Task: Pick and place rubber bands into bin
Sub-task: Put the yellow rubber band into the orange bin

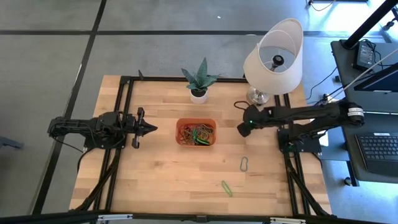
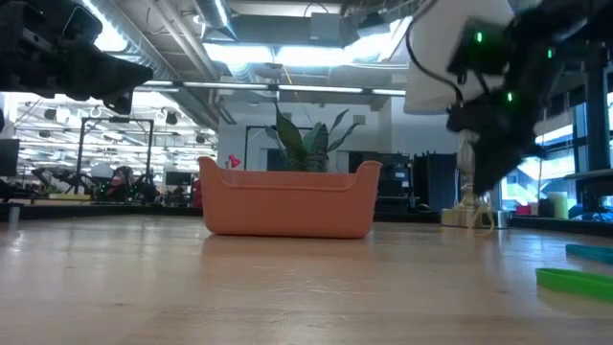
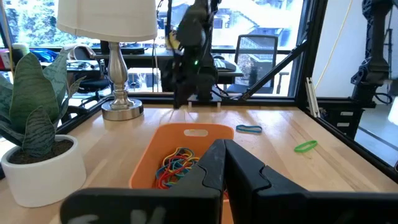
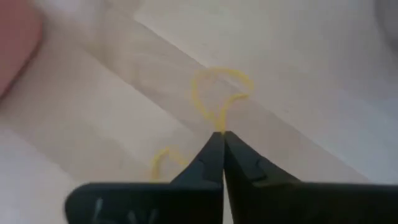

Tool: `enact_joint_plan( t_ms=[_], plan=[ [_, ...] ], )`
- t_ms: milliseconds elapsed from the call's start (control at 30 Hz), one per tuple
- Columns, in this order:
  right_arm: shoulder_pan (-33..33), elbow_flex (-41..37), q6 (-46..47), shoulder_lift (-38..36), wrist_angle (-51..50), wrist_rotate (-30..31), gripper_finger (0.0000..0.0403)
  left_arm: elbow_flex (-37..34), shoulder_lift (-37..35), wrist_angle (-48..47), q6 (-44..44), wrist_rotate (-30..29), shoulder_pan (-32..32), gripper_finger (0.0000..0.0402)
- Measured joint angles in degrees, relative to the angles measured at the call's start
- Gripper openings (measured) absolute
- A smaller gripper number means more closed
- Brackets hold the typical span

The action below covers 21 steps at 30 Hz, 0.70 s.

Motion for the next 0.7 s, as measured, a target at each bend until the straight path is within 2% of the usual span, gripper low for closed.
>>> enact_joint_plan(
  t_ms=[200,367,533,700],
  plan=[
    [4.96,14.23,1.39,-1.05,-12.65,6.87,0.0001,0.0,0.0,0.0,-0.01,0.0,0.01,0.0004],
    [7.9,26.94,0.36,1.82,-14.56,10.65,0.0,0.0,0.0,0.0,0.01,0.03,0.01,0.0004],
    [9.98,39.74,-4.31,9.77,-14.62,11.13,0.0,0.0,0.0,0.0,0.01,0.02,0.0,0.0004],
    [11.43,52.67,-9.52,22.3,-14.9,11.08,0.0,0.0,0.0,0.0,0.0,0.02,0.01,0.0004]
  ],
)
